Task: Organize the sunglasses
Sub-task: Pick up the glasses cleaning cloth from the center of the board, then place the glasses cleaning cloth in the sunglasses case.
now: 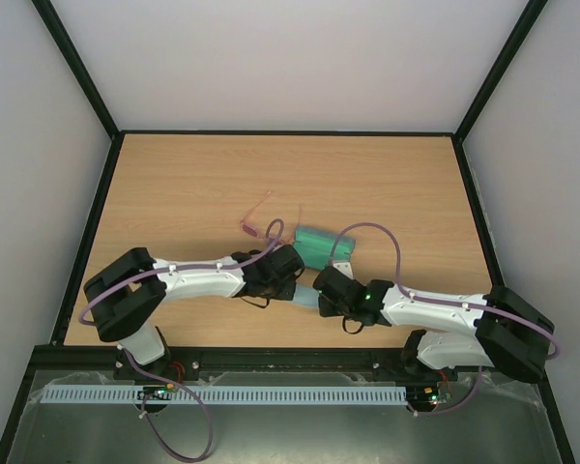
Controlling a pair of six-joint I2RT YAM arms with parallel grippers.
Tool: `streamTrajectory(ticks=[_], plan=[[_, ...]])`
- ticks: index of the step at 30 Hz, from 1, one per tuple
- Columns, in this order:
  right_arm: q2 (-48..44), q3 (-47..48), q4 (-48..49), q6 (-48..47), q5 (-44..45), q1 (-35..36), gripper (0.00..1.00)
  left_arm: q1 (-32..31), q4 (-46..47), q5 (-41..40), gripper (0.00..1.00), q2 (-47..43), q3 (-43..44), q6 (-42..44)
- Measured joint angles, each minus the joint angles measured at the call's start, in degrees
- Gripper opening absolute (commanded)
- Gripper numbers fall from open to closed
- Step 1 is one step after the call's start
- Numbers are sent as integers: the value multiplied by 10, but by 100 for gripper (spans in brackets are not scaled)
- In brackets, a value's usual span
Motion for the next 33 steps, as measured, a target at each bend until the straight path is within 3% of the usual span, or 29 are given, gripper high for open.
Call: streamTrajectory(ticks=[17,33], plan=[[-11,48,-41,-5,21,-4,1,16,-35,-9,2,-2,49,14],[0,97,-60,-67,16,-107,1,79,-45,-5,2,27,144,55]])
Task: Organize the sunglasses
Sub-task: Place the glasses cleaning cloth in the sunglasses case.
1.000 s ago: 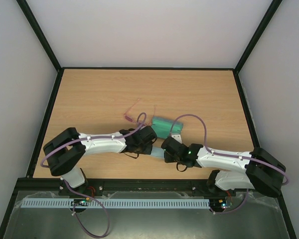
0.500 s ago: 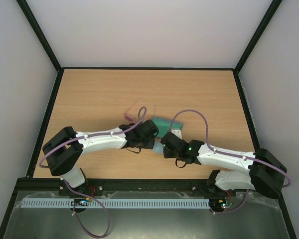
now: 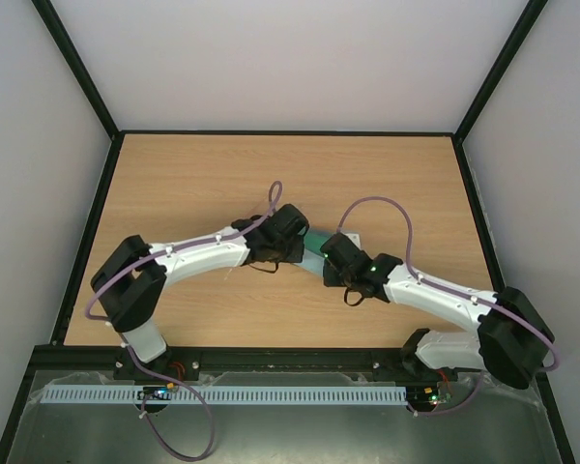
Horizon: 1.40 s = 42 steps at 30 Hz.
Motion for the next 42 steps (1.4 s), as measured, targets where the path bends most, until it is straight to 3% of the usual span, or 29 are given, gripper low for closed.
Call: streamTrajectory(ticks=[16,42], plan=[[62,37,0,-69,-29,-76,1,21,13,21,2,81,34,16],[113,51,19,-96,-44,-110,1,31,43,27,2,136,54,21]])
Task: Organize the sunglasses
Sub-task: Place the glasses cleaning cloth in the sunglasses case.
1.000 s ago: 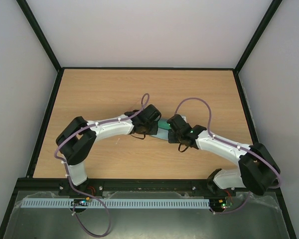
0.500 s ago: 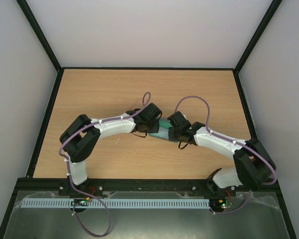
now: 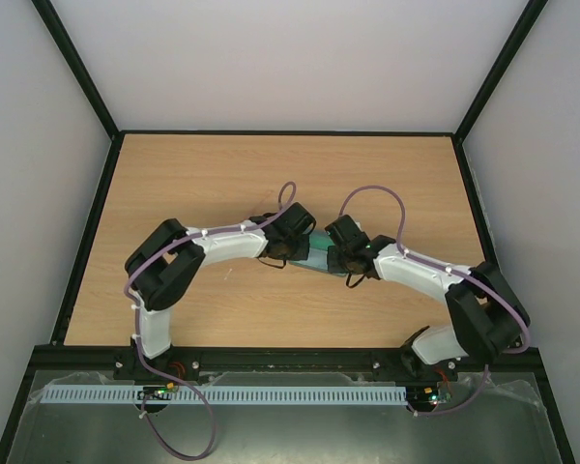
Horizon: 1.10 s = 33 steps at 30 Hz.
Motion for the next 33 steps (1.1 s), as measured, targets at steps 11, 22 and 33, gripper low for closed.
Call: streamTrajectory(ticks=[11,22,33], plan=[[17,0,17,-2,0,-8,1,1,17,2,2,11,0,2],[24,-9,31,-4,-3,-12,1,3,25,2,2,26,0,2],[24,-27,43,-4,-4,-16,1,4,24,4,2,27,9,4]])
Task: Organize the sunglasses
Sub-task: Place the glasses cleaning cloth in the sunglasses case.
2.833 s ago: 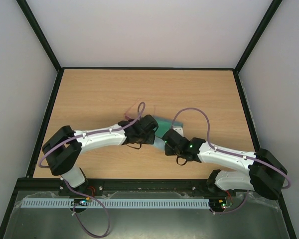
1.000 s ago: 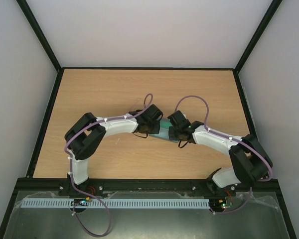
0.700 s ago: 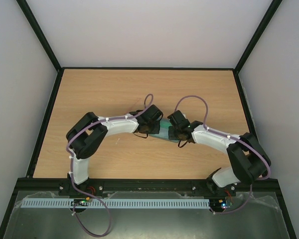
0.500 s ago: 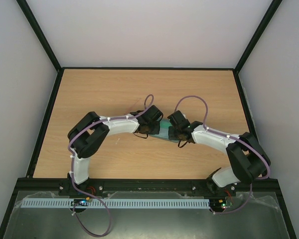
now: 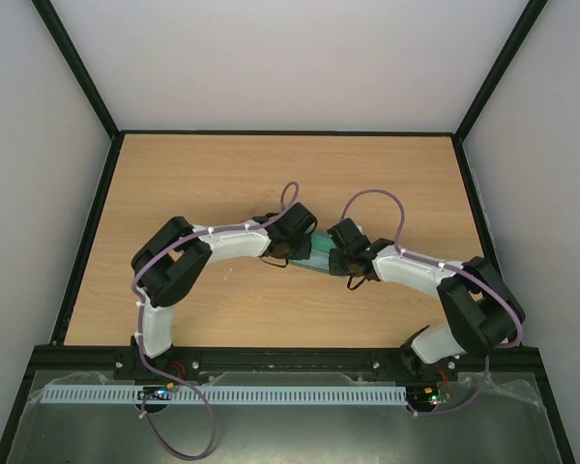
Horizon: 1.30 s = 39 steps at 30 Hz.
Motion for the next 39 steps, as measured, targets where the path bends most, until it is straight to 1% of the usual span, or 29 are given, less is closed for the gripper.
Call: streamTrajectory(ticks=[3,5,7,13,15,17,19,23,26,33,36,37,38,39], plan=[[0,-2,2,0,0,0,1,0,0,0,3,0,0,0],[0,-2,2,0,0,0,2,0,0,0,6,0,0,1],[0,-2,2,0,0,0,3,0,0,0,11,0,0,2],[0,-2,2,0,1,-2,10,1,-1,-3,29,0,0,1],[0,-2,2,-1,1,-3,15,1,0,-6,30,-1,-1,-3],[0,-2,2,-1,2,-3,22,1,0,-7,31,-3,-3,-3],[0,-2,2,-1,3,-4,23,1,0,-7,31,-8,-7,-3],[-1,-2,2,-2,3,-4,29,1,-1,-9,33,-20,-10,-5],[-10,-2,-2,-3,3,-4,33,1,-2,-9,38,-32,-11,-7],[-42,-2,-15,-4,6,-4,37,1,-1,-8,50,-82,-17,-16],[-56,-2,-19,-4,6,-4,39,1,-1,-8,59,-115,-35,-18],[-61,-2,-20,-2,7,-4,40,1,-1,-9,64,-126,-43,-17],[-67,-2,-21,0,7,-4,41,1,-1,-9,76,-140,-53,-18],[-73,-2,-21,2,7,-4,41,1,-2,-9,94,-152,-63,-17]])
